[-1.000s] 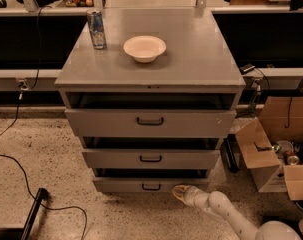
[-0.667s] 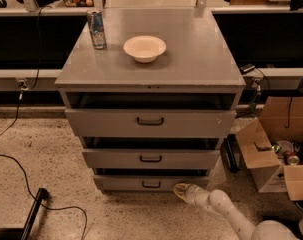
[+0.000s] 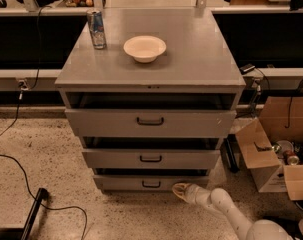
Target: Close bottom drawer
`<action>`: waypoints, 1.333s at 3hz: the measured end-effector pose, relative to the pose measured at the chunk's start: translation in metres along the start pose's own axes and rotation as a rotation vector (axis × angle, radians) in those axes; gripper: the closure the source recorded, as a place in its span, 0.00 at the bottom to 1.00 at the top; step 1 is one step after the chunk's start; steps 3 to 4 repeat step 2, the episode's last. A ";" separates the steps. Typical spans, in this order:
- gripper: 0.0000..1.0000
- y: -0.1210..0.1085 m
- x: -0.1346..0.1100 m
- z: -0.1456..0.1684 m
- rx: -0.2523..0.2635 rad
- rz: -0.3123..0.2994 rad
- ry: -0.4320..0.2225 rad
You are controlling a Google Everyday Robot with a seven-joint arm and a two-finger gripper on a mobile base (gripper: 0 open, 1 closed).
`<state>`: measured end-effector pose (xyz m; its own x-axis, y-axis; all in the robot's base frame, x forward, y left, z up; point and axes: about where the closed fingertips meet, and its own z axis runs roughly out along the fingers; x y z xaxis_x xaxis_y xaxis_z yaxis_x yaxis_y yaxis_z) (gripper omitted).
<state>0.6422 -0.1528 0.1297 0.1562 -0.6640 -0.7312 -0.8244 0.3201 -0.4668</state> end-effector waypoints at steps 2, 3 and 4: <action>1.00 0.076 -0.035 -0.006 -0.113 0.029 -0.070; 1.00 0.076 -0.035 -0.006 -0.113 0.029 -0.070; 1.00 0.076 -0.035 -0.006 -0.113 0.029 -0.070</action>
Offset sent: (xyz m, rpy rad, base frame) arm -0.1201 0.0729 -0.0122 0.0824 0.1335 0.1371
